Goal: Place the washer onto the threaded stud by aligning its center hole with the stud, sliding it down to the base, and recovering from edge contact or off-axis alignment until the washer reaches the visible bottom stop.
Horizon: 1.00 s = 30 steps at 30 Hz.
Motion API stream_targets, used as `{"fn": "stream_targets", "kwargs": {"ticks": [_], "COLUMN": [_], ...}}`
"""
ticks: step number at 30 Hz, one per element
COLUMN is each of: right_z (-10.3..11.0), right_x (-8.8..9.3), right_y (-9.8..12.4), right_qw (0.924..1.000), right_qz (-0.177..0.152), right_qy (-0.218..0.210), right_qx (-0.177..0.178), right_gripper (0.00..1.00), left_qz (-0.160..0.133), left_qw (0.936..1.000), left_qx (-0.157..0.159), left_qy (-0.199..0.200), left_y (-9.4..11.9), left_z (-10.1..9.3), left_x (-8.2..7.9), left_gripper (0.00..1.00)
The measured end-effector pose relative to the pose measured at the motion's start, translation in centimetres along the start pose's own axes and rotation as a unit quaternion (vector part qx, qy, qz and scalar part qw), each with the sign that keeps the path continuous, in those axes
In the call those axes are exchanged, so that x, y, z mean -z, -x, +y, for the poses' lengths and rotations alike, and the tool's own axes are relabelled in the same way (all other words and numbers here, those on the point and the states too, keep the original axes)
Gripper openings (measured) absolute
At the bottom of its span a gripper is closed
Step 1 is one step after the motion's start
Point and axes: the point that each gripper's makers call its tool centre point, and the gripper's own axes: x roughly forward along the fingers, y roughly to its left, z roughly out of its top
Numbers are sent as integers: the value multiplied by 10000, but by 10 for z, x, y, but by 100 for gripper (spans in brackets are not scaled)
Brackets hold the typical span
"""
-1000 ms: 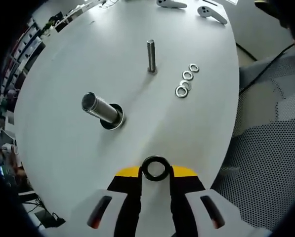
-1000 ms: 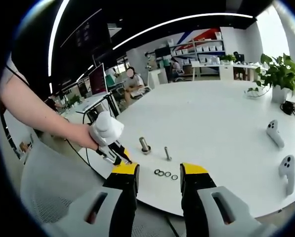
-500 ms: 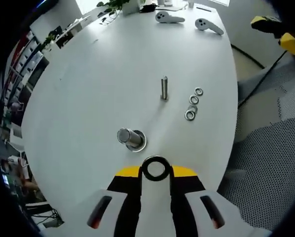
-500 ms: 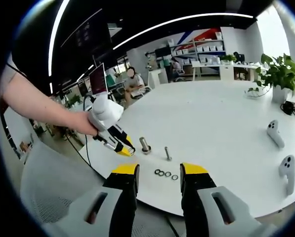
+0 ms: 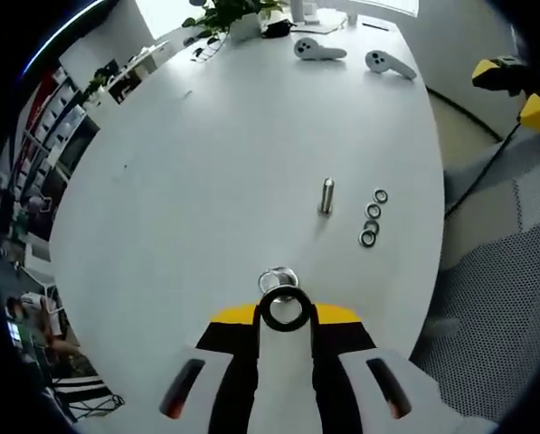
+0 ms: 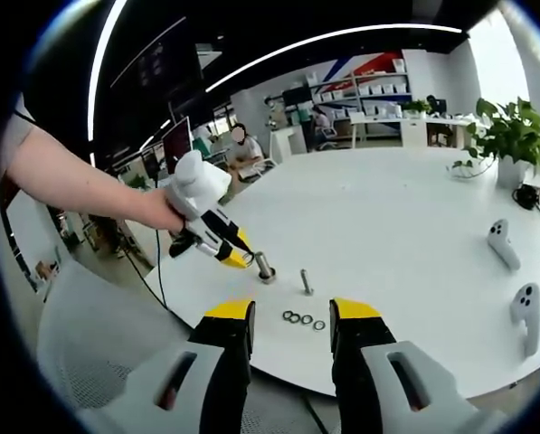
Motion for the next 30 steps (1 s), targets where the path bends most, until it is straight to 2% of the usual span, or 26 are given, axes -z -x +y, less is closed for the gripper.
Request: {"fn": "stream_targets", "kwargs": {"ticks": [13, 30], "right_z": [-1, -3], "right_x": [0, 0], "right_y": [0, 0], "right_qw": [10000, 10000], "right_qz": [17, 6], "right_qy": [4, -38], "right_qx": [19, 62], "right_gripper": [35, 35], "left_qz": [-22, 116], "left_qw": [9999, 9995], "left_qx": [-27, 40], "left_qy": [-94, -302], "left_y": [-7, -21], "left_z": [6, 6], "left_x": [-12, -11], "left_gripper": [19, 19]}}
